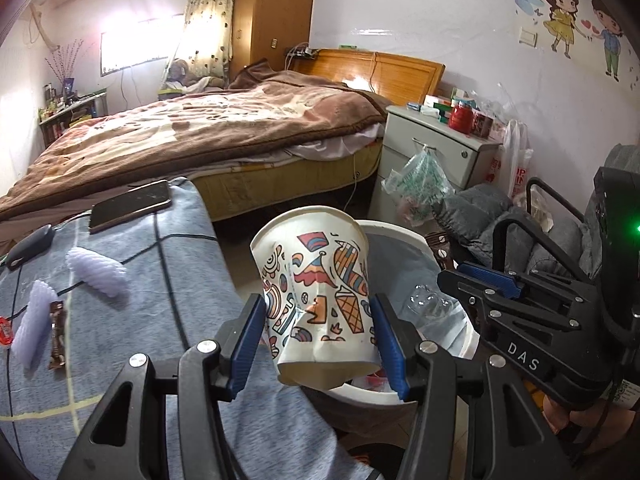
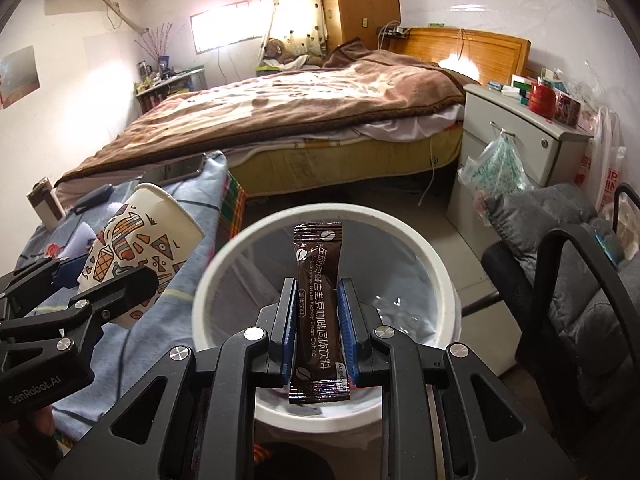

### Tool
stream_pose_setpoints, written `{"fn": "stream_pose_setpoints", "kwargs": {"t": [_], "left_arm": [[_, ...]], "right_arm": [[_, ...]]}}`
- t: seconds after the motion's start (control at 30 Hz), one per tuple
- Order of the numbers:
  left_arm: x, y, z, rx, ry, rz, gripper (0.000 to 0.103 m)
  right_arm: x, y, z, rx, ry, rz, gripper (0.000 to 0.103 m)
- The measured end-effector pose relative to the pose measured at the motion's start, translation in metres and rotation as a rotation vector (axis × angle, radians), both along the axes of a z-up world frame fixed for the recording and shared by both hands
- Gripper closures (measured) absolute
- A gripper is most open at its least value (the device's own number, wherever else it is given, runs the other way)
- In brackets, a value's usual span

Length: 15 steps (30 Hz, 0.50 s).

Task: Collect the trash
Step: 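Carry the paper cup and sachet over the bin with both grippers, then open both grippers to drop the cup and sachet into the bin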

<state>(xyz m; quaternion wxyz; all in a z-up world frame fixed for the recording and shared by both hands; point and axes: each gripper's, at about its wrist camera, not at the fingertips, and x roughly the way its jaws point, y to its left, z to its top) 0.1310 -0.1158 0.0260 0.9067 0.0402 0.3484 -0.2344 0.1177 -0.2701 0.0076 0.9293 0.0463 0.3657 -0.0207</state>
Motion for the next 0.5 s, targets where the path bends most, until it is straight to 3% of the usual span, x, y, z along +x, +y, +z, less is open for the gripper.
{"fn": "stream_pose_setpoints", "kwargs": {"t": [0.5], "left_arm": [[0.013,-0.018,-0.017,0.011,0.056,-0.007,0.043]], "right_arm": [[0.006,-0.022,-0.021,0.022,0.070,-0.037,0.079]]}}
